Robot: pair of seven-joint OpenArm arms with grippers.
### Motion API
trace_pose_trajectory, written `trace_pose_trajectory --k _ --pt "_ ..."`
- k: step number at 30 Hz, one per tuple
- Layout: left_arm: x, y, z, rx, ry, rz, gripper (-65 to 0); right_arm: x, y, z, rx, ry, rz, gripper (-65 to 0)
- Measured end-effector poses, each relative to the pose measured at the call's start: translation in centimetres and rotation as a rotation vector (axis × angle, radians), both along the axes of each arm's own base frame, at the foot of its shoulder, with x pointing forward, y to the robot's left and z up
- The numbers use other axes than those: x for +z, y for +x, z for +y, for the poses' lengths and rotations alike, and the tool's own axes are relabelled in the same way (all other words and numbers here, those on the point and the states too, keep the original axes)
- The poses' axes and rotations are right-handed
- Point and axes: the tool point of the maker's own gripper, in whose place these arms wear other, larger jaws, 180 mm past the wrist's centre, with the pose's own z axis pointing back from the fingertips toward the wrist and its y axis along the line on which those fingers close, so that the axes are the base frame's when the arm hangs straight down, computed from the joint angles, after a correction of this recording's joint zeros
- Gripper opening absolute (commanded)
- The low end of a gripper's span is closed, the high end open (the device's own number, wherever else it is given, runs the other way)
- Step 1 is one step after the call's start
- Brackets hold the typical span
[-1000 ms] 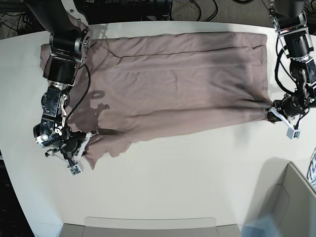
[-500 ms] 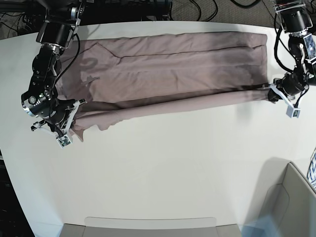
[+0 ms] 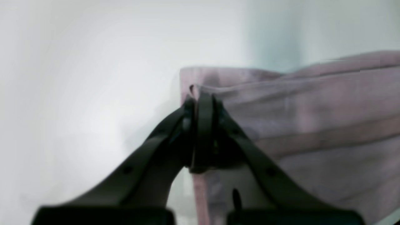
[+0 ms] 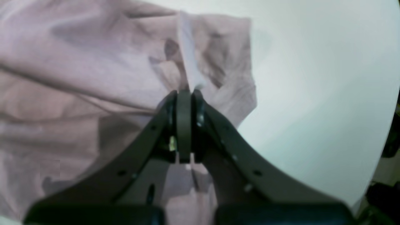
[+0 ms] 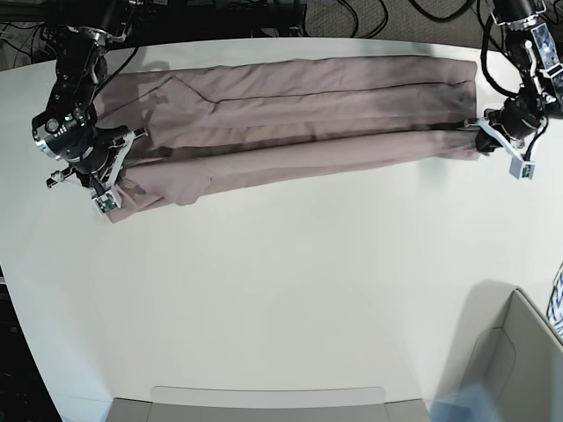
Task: Fold the T-shirt properly
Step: 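Lift the hem with both grippers and fold it over toward the collar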
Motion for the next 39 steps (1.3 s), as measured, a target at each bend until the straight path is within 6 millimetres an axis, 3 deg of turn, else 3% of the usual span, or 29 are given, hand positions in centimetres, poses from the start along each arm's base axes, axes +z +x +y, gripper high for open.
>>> trace_pose_trajectory --k 6,10,14,19,25,38,39 --pt "1.9 0.6 -0.4 -0.033 0.029 -0.025 -65.0 1.7 -1.7 -3.1 -0.089 -0.091 0.041 -65.0" --pt "1.7 0.1 -0.4 -0.039 0.036 0.007 -65.0 2.9 -2.2 -3.2 -0.091 -0.122 0.028 -65.0" --pt "0.9 -1.4 -0.4 -0.036 0.031 0.052 -65.0 2.5 -3.7 -3.3 -0.093 -0.148 0.061 -65.0" --pt "0.4 -4.1 1.2 0.043 0.026 0.101 -65.0 1.6 -5.4 -2.8 -0.076 -0.146 0.099 -65.0" --pt "0.1 -4.9 1.7 0.053 0.044 0.118 -65.0 0.0 -7.8 -3.1 -0.093 -0.160 0.175 -65.0" --pt "-0.7 -6.7 1.7 0.051 0.046 0.163 -65.0 -0.8 -8.8 -2.6 -0.091 -0.145 0.201 -65.0" --pt "-0.7 -6.8 1.7 0.051 0.046 0.165 -61.7 -0.8 -8.7 -2.6 -0.089 -0.144 0.199 -65.0"
